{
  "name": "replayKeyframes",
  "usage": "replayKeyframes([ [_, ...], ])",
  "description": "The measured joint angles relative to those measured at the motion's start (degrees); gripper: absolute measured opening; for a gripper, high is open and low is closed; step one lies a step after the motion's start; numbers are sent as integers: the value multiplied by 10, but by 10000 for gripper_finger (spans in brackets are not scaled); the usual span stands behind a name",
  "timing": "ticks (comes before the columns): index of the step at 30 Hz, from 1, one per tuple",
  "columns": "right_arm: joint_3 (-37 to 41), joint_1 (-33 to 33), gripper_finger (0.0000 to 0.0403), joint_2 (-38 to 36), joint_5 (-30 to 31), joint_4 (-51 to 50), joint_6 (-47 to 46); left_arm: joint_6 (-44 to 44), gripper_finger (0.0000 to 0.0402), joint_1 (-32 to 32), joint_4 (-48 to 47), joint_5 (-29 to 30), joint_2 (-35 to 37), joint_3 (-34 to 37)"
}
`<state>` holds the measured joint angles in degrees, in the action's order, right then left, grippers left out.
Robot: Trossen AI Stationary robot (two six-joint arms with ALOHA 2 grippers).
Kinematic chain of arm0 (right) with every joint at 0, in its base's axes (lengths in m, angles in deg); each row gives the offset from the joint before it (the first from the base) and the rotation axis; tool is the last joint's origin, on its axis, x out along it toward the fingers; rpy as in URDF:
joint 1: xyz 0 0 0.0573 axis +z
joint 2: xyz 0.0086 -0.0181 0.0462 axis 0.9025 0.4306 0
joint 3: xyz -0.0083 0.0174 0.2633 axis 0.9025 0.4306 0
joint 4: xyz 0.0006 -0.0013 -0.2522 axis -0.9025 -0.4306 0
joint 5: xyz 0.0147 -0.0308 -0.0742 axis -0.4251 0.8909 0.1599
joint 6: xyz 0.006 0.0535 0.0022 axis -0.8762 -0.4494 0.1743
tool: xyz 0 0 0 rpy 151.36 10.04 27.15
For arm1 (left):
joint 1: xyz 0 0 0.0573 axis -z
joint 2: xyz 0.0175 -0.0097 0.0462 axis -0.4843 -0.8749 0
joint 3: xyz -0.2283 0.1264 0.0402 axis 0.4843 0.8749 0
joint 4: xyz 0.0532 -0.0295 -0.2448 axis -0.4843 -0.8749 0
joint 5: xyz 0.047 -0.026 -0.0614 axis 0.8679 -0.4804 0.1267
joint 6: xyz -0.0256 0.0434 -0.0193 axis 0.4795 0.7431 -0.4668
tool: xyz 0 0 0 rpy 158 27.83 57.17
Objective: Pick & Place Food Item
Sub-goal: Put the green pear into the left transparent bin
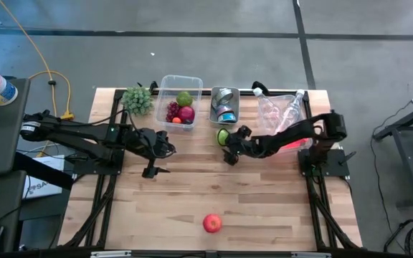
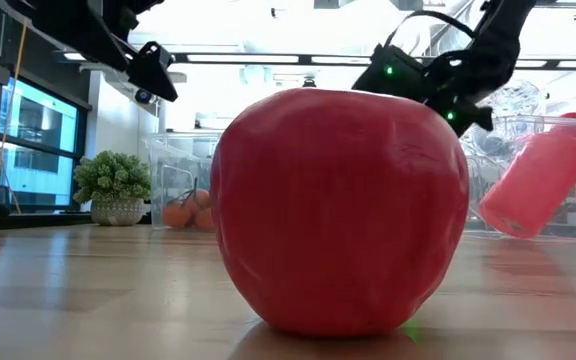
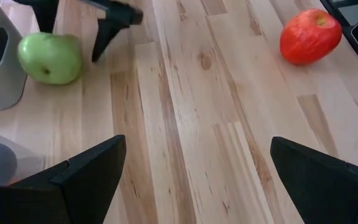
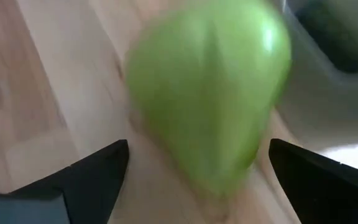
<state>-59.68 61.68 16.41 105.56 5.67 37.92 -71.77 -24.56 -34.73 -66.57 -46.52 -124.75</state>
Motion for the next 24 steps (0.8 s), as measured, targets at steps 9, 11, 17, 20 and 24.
replayKeyframes([
  [9, -1, 6, 380, 67, 50, 148, 82, 0, 389, 0, 9, 0, 0, 0],
  [11, -1, 11, 380, 69, 58, 180, 111, -2, 389, 0, 6, 0, 0, 0],
  [17, -1, 13, 380, 63, 33, 246, 134, -3, 389, 0, 7, 0, 0, 0],
  [20, 0, 8, 377, 65, -9, 227, 127, -5, 389, -1, 12, 3, 0, 0],
  [24, -1, 7, 353, 64, -49, 224, 124, 4, 389, -5, 23, 4, 0, 0],
])
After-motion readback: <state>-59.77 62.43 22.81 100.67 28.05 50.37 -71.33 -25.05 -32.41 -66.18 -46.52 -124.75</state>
